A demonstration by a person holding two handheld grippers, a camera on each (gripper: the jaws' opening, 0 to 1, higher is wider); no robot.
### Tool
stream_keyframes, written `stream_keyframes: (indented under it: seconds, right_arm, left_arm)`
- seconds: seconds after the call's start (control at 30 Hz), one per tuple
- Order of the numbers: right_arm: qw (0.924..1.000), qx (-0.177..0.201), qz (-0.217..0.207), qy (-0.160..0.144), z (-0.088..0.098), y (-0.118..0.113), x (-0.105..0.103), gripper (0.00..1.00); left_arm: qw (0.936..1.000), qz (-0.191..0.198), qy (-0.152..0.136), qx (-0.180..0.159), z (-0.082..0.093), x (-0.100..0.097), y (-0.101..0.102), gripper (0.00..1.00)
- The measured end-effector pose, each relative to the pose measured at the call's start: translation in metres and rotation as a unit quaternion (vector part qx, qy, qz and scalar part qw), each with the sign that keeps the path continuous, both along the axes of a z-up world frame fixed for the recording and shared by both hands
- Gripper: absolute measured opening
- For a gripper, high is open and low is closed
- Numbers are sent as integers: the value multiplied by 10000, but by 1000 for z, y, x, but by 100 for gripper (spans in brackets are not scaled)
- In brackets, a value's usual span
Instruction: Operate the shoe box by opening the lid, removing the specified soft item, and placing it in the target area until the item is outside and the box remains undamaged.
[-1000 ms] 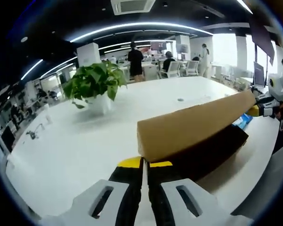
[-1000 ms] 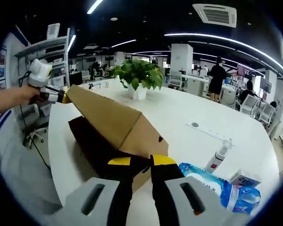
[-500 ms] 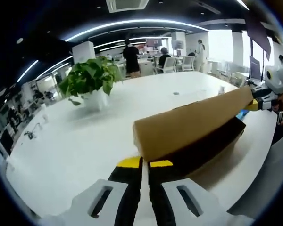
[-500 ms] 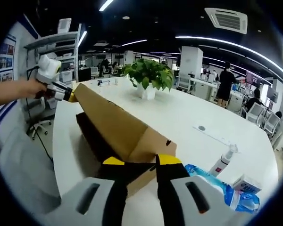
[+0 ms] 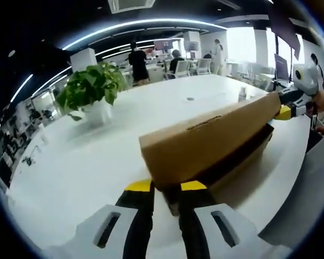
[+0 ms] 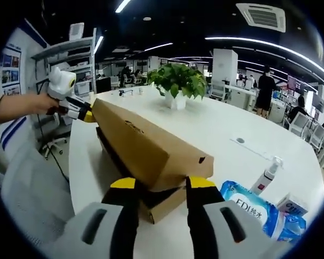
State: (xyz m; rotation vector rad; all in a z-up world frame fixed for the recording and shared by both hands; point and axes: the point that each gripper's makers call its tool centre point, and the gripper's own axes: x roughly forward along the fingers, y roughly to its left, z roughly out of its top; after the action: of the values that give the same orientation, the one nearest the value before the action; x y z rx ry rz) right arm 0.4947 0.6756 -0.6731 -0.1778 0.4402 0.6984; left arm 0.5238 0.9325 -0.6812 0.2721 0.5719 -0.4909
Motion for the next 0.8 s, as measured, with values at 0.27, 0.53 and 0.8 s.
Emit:
stream_keyframes:
  seconds: [0.27, 0.53, 0.8]
  right_arm:
    - [9998, -34, 121, 145, -10, 3, -6, 36]
    - [9996, -61, 176, 227, -17, 5, -9, 38]
    - [9995, -57, 175, 250, -20, 5, -9, 38]
  left_arm:
    - [9997, -107, 201, 46, -14, -5, -3, 19]
    - [9995, -108, 280, 8, -21, -6, -1, 21]
    - [9995, -98, 295, -77, -21, -5, -1, 21]
